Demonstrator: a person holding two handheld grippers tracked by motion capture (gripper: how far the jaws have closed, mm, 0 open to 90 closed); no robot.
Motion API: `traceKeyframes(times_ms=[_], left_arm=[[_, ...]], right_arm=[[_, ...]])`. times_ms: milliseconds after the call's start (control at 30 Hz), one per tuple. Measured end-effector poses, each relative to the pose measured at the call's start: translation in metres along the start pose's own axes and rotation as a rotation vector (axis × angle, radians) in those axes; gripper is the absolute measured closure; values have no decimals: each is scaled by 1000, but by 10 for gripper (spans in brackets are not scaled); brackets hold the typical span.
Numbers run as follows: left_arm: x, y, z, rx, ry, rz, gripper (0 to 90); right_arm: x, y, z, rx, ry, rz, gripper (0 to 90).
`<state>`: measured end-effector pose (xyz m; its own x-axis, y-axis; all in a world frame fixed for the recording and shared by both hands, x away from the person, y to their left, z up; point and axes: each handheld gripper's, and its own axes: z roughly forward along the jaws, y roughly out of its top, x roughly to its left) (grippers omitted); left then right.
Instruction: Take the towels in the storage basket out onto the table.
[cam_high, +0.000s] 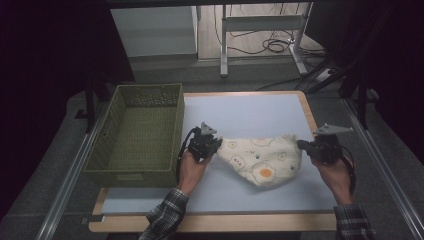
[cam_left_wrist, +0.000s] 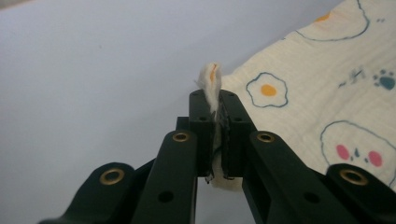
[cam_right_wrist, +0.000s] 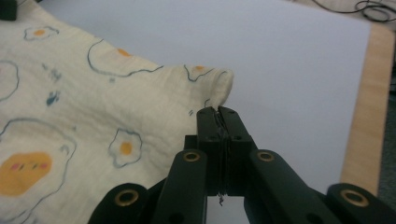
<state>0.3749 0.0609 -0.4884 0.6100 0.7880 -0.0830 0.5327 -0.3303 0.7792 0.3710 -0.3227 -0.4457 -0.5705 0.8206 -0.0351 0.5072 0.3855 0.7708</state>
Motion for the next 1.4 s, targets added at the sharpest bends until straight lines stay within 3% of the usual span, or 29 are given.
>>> traceKeyframes(times_ms=[167, 300, 500, 567, 633, 733, 800, 833, 867, 933, 1067, 1167, 1233, 1333, 1367, 1400], left_arm=[[-8, -20, -5, 2, -48, 3, 853], [-15, -29, -13, -4, -79, 15, 851], [-31, -49, -40, -12, -155, 44, 814], [-37, -61, -48, 36, -178, 68, 786], [-38, -66, -49, 48, -179, 72, 775], [-41, -80, -50, 114, -215, 73, 684], [-43, -84, -49, 147, -200, 99, 506], [-43, -84, -49, 147, -200, 99, 443], [-43, -83, -51, 149, -184, 101, 370], [-41, -76, -59, 123, -174, 97, 325], [-37, -60, -67, 75, -145, 96, 306], [-35, -45, -61, 52, -140, 90, 334], [-35, -39, -57, 49, -143, 95, 362], [-36, -16, -32, 56, -153, 122, 388], [-36, -16, -32, 56, -153, 122, 393], [-39, -4, -16, 69, -161, 132, 399]], right_arm=[[12, -33, -14, -10, 37, -1, 877], [18, -46, -25, -26, 52, -3, 878], [37, -73, -56, -32, 108, -8, 876], [42, -82, -62, -29, 120, -4, 874], [45, -87, -64, -23, 125, -4, 873], [52, -105, -62, 26, 139, 2, 863], [53, -114, -59, 55, 144, 8, 803], [53, -114, -59, 55, 144, 8, 803], [52, -120, -60, 71, 124, 8, 729], [49, -120, -67, 69, 101, 5, 691], [41, -113, -81, 63, 57, 2, 652], [33, -104, -83, 43, 41, 9, 644], [32, -101, -80, 37, 46, 9, 628], [32, -86, -54, 22, 102, 16, 599], [33, -81, -47, 20, 108, 16, 593], [34, -76, -40, 16, 116, 19, 588]])
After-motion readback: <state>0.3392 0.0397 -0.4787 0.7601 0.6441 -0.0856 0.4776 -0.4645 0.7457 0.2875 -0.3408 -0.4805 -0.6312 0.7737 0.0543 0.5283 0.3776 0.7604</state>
